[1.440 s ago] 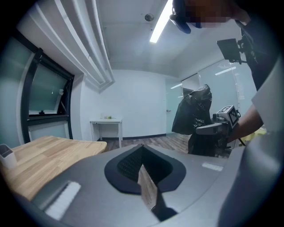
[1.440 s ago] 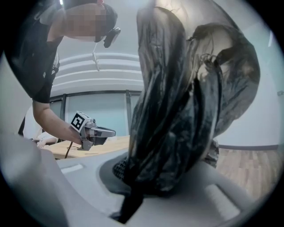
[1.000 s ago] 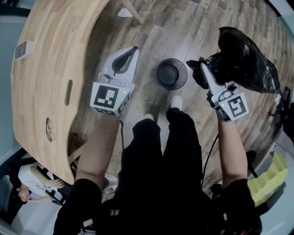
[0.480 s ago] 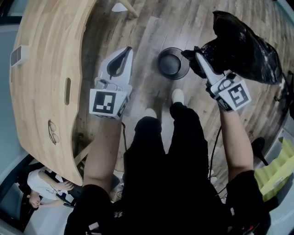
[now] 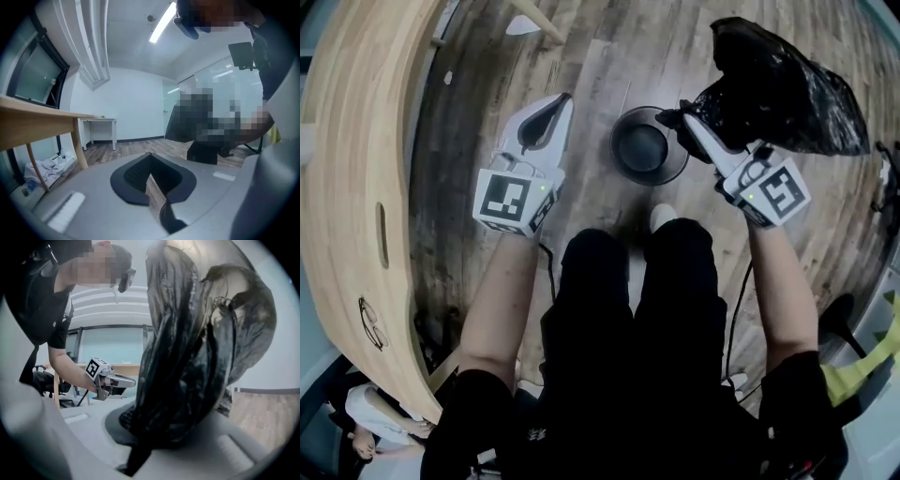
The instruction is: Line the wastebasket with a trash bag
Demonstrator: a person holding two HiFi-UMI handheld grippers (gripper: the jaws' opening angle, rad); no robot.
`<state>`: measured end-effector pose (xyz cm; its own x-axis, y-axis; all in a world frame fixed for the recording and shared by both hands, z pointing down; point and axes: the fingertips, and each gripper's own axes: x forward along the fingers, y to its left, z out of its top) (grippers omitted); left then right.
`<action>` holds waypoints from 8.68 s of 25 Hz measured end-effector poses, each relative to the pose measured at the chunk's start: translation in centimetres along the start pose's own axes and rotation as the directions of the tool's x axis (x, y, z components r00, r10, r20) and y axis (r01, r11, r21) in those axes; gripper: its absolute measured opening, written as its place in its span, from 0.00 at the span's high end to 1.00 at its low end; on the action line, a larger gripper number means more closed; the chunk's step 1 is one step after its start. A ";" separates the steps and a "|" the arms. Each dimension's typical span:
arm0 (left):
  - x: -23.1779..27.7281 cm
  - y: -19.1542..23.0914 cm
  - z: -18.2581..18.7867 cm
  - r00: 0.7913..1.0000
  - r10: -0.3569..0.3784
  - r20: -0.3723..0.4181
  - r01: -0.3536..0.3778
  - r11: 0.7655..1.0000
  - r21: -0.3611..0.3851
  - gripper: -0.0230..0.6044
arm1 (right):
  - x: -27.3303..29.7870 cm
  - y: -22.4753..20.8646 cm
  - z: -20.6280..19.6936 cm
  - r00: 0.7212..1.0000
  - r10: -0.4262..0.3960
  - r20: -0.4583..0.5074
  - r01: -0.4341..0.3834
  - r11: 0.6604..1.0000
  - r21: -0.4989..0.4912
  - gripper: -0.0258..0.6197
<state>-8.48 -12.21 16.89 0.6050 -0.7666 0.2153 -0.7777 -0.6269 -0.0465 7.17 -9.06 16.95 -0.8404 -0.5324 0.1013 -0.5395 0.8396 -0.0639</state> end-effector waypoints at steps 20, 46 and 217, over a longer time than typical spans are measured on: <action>4.4 1.3 -17.5 0.987 -0.095 0.126 0.092 0.995 0.028 0.95 | 5.4 1.9 -19.1 0.992 0.126 -0.026 -0.128 0.987 -0.097 0.96; 10.0 -11.7 -19.8 0.806 -0.571 0.156 0.591 0.788 -0.172 0.43 | 5.7 5.3 -24.8 0.945 0.320 -0.063 -0.326 0.928 -0.179 0.96; -1.5 -11.1 -29.6 0.666 -0.746 -0.001 0.737 0.658 -0.156 0.95 | 3.1 -6.2 -31.5 0.824 0.259 -0.504 -0.315 0.949 -0.028 0.96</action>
<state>-5.80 -0.03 45.97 0.9829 -0.0430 0.1789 -0.0929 -0.9554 0.2803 9.52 -12.48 48.90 -0.8063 -0.1670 0.5674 -0.2459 0.9671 -0.0648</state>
